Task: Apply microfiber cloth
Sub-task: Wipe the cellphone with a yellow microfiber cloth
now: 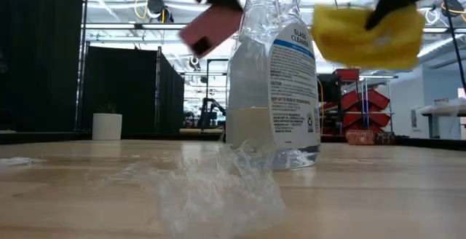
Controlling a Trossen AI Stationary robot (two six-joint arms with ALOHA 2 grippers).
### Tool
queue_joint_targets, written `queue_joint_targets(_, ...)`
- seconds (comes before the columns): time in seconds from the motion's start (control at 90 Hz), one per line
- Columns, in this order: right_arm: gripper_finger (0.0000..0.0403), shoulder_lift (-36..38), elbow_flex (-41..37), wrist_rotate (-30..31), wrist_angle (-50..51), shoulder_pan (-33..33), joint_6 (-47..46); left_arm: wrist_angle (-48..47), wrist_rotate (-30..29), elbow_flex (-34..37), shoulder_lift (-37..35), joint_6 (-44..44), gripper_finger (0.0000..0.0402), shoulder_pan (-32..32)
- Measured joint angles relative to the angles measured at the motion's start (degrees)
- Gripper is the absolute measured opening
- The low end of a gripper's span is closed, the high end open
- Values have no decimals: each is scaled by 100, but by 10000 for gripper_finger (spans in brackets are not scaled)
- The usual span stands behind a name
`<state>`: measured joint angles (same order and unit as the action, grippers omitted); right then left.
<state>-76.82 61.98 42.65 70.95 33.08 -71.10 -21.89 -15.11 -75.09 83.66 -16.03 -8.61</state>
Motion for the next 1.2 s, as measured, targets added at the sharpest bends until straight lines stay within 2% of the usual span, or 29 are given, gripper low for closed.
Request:
queue_joint_targets(0.111,64,0,-775,-439,-280,2,-730,-1371,-453,11,28,523,14,320)
queue_joint_targets(0.311,119,-4,-1850,-1085,-1251,1,-1384,-2636,-1212,117,176,1700,14,932)
queue_joint_targets(0.5,185,-2,-2362,-1145,-2068,-13,-1393,-2788,-1171,660,317,2493,13,1350)
queue_joint_targets(0.644,211,-2,-2450,-1130,-2192,-11,-1387,-2879,-1082,1120,574,2914,13,1568)
queue_joint_targets(1.022,213,0,-2453,-1104,-2486,-11,-1190,-2415,-835,1834,1294,3269,16,2027)
queue_joint_targets(1.2,213,0,-2453,-959,-2595,-12,-1143,-2026,-851,1990,1337,3509,32,2111)
